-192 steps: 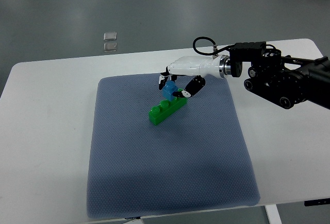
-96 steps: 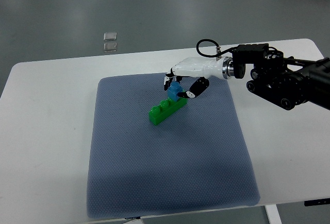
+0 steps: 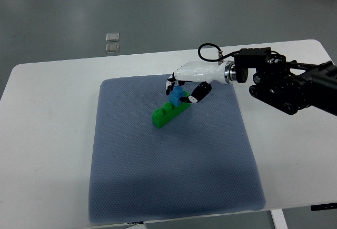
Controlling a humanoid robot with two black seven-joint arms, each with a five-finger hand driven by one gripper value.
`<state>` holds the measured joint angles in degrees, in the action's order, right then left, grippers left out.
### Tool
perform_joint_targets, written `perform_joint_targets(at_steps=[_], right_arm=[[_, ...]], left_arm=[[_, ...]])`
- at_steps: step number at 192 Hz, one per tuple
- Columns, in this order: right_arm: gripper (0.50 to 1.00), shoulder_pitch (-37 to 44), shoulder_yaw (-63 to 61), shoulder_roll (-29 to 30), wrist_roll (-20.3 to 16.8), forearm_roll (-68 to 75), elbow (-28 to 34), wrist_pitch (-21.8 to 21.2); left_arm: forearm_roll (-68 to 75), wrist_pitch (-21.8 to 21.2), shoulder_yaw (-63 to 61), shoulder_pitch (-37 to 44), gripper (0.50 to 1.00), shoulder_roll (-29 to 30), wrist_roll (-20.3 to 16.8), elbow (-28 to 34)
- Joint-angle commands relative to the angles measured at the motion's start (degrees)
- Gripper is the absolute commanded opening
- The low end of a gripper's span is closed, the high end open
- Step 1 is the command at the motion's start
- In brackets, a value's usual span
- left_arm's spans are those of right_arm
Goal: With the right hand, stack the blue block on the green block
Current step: 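Lower the blue block onto the green block's studs and press down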
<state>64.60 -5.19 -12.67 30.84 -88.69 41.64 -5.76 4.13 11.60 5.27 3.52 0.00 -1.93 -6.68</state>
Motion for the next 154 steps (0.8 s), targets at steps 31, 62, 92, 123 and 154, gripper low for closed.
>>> perform_joint_targets(at_steps=[31, 62, 92, 123, 154], right_arm=[[0.552, 0.0, 0.7, 0.5, -0.1, -0.5, -0.9, 0.0], [0.552, 0.0, 0.7, 0.9, -0.1, -0.9, -1.0, 0.2], [0.552, 0.0, 0.9, 1.3, -0.2, -1.0, -1.1, 0.3], [0.552, 0.0, 1.4, 2.0, -0.2, -1.0, -1.6, 1.0], [0.552, 0.0, 1.7, 2.0, -0.2, -1.0, -1.8, 1.1]], left_arm=[[0.0, 0.0, 0.0, 0.0, 1.000, 0.0, 0.0, 0.0], [0.0, 0.0, 0.0, 0.0, 1.000, 0.0, 0.0, 0.0], [0.0, 0.0, 0.0, 0.0, 1.000, 0.0, 0.0, 0.0], [0.0, 0.0, 0.0, 0.0, 1.000, 0.0, 0.0, 0.0], [0.0, 0.0, 0.0, 0.0, 1.000, 0.0, 0.0, 0.0]])
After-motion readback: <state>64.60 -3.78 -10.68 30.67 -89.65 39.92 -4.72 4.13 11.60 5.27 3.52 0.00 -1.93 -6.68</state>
